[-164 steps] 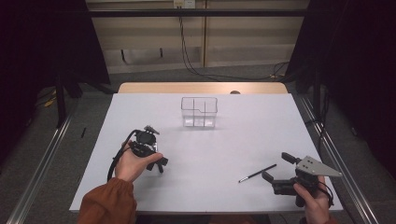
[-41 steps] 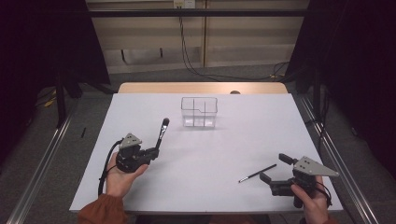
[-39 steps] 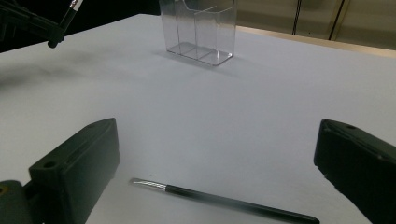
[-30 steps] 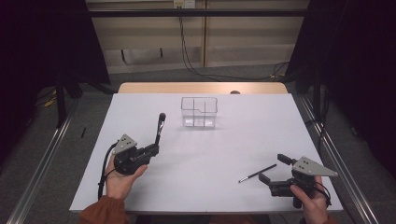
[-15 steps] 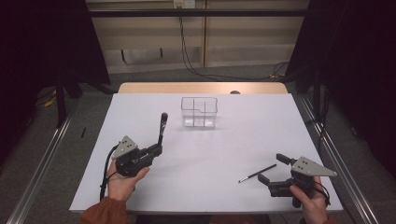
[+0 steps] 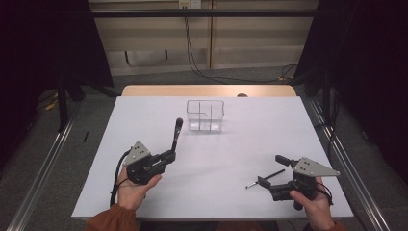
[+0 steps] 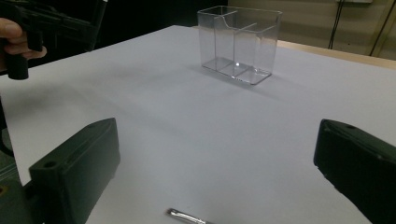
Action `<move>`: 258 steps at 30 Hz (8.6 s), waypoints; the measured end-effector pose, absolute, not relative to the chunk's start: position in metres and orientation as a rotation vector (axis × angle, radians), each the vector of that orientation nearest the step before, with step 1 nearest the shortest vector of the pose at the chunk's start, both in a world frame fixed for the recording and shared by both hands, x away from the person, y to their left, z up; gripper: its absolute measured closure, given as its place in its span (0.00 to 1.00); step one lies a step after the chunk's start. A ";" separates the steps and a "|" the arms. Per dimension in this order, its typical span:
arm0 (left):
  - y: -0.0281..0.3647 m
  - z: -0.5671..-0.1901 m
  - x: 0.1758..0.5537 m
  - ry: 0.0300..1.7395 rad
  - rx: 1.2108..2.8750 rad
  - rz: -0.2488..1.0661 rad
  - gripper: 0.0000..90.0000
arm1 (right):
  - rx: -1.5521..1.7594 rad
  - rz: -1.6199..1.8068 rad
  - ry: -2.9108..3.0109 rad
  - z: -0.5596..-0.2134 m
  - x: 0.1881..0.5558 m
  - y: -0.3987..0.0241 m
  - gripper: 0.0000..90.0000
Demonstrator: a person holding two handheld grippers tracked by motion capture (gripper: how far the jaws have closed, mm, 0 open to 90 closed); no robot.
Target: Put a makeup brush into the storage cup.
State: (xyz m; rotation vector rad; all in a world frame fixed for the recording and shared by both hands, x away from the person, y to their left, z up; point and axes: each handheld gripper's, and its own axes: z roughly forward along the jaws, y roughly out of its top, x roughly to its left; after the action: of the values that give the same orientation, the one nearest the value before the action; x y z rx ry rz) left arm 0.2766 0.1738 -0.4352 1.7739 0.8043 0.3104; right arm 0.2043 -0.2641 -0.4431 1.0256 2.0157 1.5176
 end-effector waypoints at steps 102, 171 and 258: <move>0.101 -0.441 0.271 0.622 1.809 0.223 0.71 | 0.761 1.873 2.213 -0.400 0.290 -0.141 0.89; 0.223 -0.427 0.255 0.834 1.714 0.496 0.03 | 0.877 1.784 2.087 -0.394 0.311 -0.173 0.89; 0.251 -0.437 0.251 0.857 1.713 0.568 0.03 | 1.075 1.489 1.986 -0.389 0.436 -0.163 0.89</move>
State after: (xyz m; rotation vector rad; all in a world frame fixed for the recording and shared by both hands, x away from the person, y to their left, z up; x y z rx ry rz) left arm 0.2509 0.2506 -0.4367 1.7130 0.8568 0.5685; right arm 0.4363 -0.1632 -0.3890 1.0745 1.9865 1.4888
